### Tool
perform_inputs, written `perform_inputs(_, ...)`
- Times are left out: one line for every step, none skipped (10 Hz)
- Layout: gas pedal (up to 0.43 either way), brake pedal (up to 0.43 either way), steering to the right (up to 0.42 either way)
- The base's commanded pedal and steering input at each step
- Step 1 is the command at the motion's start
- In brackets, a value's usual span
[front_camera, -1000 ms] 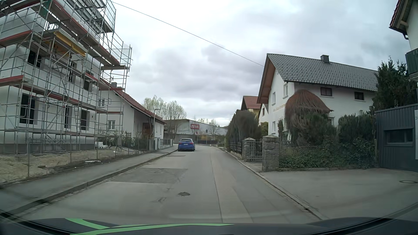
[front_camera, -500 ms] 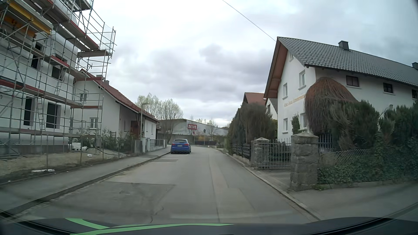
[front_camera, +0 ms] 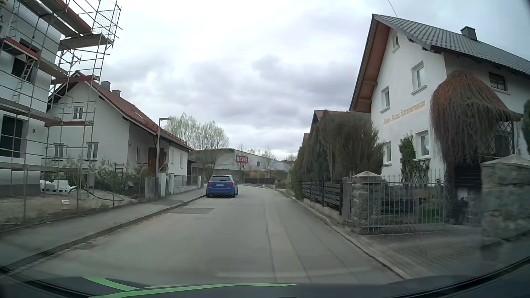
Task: Follow the waypoints while adhering to traffic rules and regulations
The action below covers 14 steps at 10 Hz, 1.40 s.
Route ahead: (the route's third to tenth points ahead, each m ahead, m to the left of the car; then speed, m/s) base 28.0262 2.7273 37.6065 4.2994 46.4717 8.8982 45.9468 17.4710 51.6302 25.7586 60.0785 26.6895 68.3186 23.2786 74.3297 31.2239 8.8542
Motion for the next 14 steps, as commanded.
perform_inputs(0.087,0.0,0.001)
perform_inputs(0.087,0.0,0.001)
perform_inputs(0.087,0.0,0.001)
perform_inputs(0.087,0.0,0.001)
perform_inputs(0.087,0.0,0.004)
perform_inputs(0.087,0.0,0.004)
perform_inputs(0.087,0.0,0.005)
perform_inputs(0.087,0.0,0.009)
perform_inputs(0.087,0.0,0.01)
perform_inputs(0.059,0.0,0.01)
perform_inputs(0.0,0.0,0.01)
perform_inputs(0.0,0.0,0.009)
perform_inputs(0.0,0.0,0.008)
perform_inputs(0.0,0.0,0.007)
